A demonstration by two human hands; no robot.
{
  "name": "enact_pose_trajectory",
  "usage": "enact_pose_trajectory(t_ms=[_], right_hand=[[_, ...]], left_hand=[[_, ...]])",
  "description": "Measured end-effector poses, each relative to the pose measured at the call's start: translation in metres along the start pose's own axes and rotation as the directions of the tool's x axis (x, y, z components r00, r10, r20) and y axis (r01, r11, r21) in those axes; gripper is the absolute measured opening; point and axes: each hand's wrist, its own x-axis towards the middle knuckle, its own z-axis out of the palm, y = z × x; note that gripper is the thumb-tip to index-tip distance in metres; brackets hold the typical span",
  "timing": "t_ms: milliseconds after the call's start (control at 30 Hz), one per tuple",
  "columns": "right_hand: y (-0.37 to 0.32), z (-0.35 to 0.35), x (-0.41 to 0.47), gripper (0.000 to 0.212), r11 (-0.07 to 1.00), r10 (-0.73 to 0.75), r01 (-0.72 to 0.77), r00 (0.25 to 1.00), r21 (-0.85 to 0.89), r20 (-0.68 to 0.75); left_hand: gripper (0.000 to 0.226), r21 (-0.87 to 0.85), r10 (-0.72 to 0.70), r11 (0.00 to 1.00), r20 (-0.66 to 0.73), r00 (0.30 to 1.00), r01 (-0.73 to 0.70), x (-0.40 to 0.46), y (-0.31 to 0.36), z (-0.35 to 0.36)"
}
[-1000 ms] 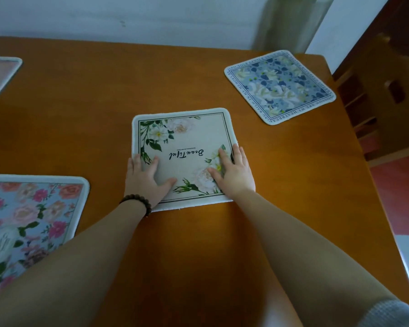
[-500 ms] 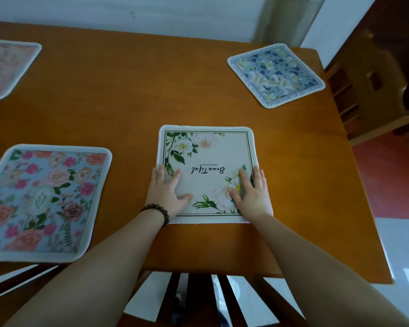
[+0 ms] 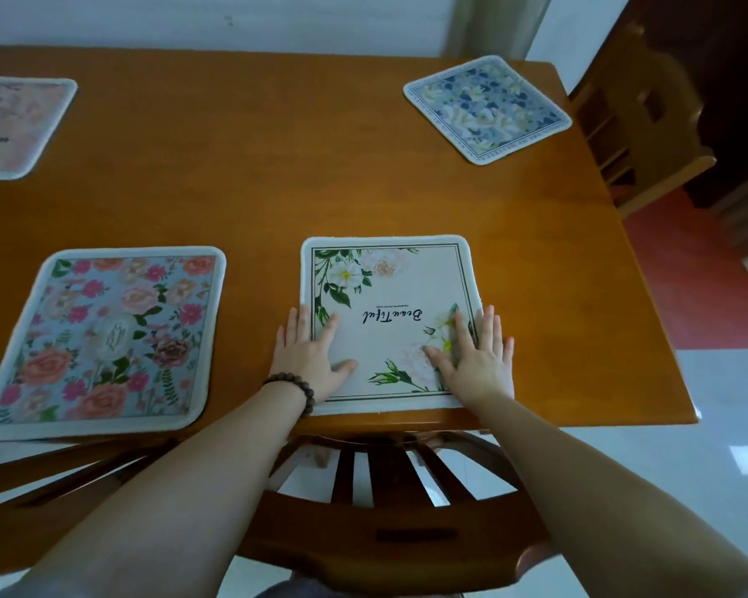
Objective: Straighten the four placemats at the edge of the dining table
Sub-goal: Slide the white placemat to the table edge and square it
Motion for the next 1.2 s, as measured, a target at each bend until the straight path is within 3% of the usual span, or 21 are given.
enact_pose_trajectory(t_ms=[133,300,500,700,933,1100,1200], right_hand=[[-0.024,0.009,-0.022,0.086,0.999,0.05,-0.05,0.99,0.0,-0.133],[-0.045,0.031,-0.028,0.079,0.992,-0.081,0.067,0.988,-0.104,-0.128],[-0.036,0.046,-0.024,0.077,0.974,-0.157,0.133,0.98,-0.186,-0.122],[-0.028,0.038,-0.011,0.068,0.962,-0.209,0.182,0.971,-0.205,-0.118],[-0.001,0.01,0.041,0.063,0.858,-0.453,0.431,0.891,-0.279,-0.017],[0.011,-0.011,0.093,0.068,0.918,-0.266,0.236,0.963,-0.32,-0.052],[0.008,-0.021,0.111,0.071,0.894,-0.28,0.261,0.96,-0.363,0.001]], left_hand=[[0.084,0.072,-0.007,0.997,-0.085,0.996,0.013,0.036,-0.014,-0.02],[0.085,0.206,0.132,0.973,-0.125,0.983,-0.105,0.105,-0.011,-0.039],[0.084,0.152,0.16,0.978,-0.096,0.983,-0.144,0.166,0.008,-0.047],[0.078,0.152,0.184,0.976,-0.187,0.965,-0.157,0.151,-0.002,-0.042],[0.083,0.07,-0.074,0.994,-0.192,0.979,0.089,0.094,-0.028,-0.024],[0.086,-0.034,-0.235,0.972,-0.207,0.95,0.233,0.046,-0.024,-0.01],[0.082,-0.078,-0.318,0.948,-0.204,0.926,0.309,0.021,-0.01,-0.005]])
